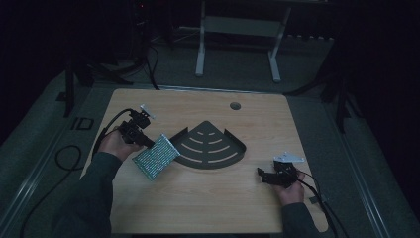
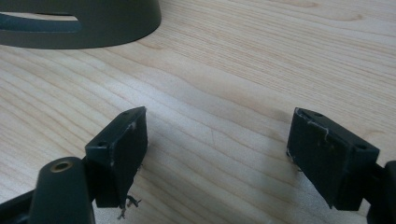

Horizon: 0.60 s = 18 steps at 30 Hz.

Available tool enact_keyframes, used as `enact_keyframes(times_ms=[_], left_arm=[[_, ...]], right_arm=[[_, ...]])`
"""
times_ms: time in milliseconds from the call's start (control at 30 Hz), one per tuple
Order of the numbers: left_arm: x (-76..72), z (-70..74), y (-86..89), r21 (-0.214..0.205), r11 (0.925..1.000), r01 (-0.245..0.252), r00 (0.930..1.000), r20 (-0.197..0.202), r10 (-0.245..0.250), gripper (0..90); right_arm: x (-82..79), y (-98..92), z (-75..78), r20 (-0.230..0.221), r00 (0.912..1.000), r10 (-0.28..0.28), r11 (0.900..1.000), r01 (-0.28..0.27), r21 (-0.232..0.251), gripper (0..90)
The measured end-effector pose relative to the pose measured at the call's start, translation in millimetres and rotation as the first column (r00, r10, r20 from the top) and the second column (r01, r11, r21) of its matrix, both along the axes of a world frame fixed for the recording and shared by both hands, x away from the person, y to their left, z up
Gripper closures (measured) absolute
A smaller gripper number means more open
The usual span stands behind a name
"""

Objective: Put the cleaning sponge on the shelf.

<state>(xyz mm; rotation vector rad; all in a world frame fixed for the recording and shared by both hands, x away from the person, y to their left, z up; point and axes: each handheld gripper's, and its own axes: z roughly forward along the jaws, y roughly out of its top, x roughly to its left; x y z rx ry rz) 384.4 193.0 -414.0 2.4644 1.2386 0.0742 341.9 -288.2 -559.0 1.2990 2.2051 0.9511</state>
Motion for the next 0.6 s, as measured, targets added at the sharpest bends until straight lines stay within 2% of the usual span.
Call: enact_keyframes(times_ms=[600], left_arm=[[20.0,5.8,-16.8,0.010,0.9999,0.008,1.0000,0.004,-0.008,90.0]], right_arm=[[0.0,0.1,0.0,0.000,1.0000,0.000,1.0000,0.000,0.001,19.6]])
